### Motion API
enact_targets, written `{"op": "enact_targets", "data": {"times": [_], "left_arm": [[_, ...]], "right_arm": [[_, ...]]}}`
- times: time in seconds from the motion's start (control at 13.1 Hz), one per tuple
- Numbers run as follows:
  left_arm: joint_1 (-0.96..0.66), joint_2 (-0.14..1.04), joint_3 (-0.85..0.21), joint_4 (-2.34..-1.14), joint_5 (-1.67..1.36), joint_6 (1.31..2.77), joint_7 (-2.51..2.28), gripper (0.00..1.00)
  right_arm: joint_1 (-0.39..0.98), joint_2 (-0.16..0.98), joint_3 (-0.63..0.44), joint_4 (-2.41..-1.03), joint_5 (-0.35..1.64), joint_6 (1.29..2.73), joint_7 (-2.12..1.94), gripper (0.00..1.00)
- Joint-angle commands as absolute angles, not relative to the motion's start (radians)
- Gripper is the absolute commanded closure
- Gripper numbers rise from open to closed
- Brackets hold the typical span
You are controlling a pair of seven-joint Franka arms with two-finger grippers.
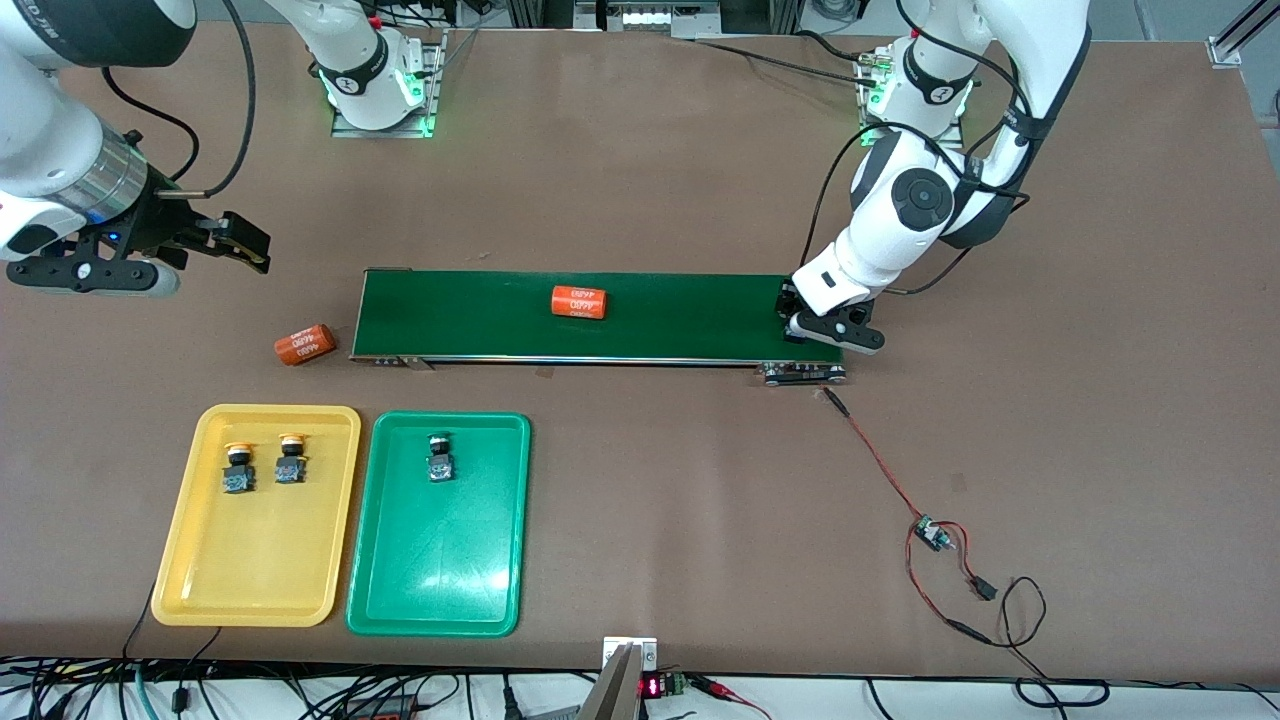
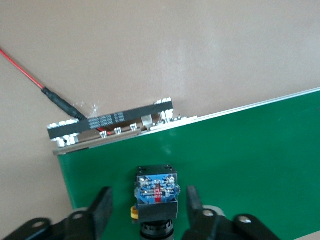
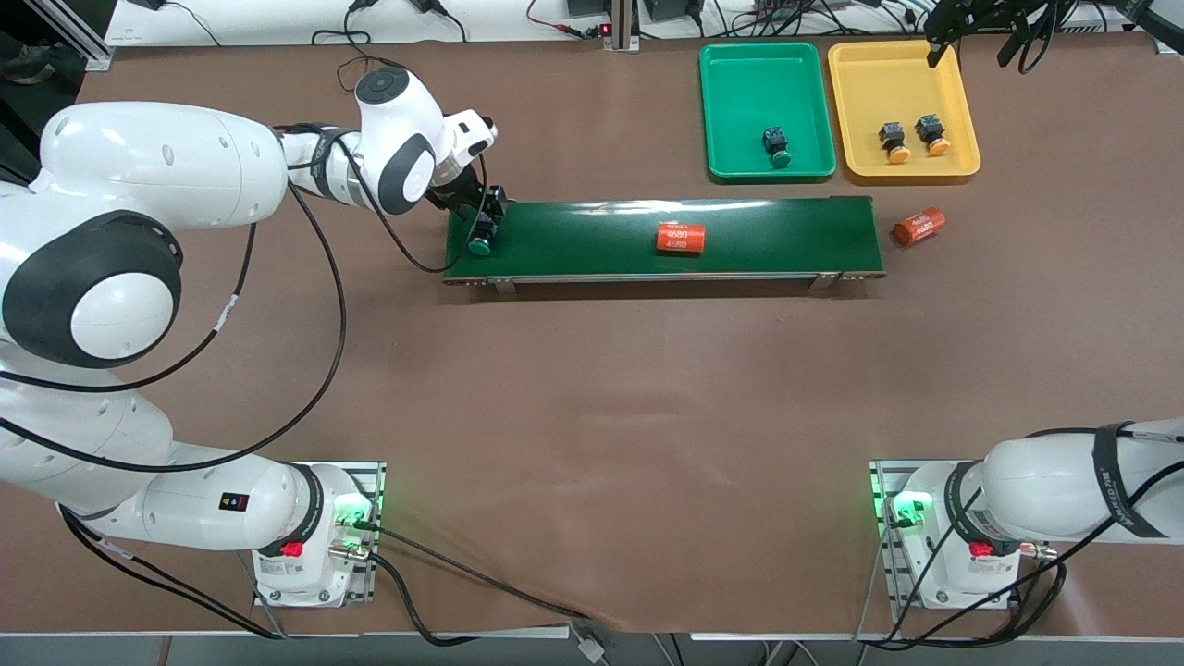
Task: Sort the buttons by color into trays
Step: 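Place the button on the belt with the left gripper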
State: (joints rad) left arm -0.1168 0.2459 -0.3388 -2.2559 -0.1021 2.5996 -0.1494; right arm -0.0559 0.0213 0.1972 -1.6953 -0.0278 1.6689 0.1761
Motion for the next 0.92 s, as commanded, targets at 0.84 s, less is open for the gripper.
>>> {"op": "enact_targets", "data": {"times": [0.84], "left_arm": [[-0.117, 0.129, -0.069, -1.748, -0.084, 1.867, -0.166, 0.0]], "right_arm": [[-0.029, 0.005, 0.173, -1.703, -0.008, 1.609, 0.176, 0.0]]}}
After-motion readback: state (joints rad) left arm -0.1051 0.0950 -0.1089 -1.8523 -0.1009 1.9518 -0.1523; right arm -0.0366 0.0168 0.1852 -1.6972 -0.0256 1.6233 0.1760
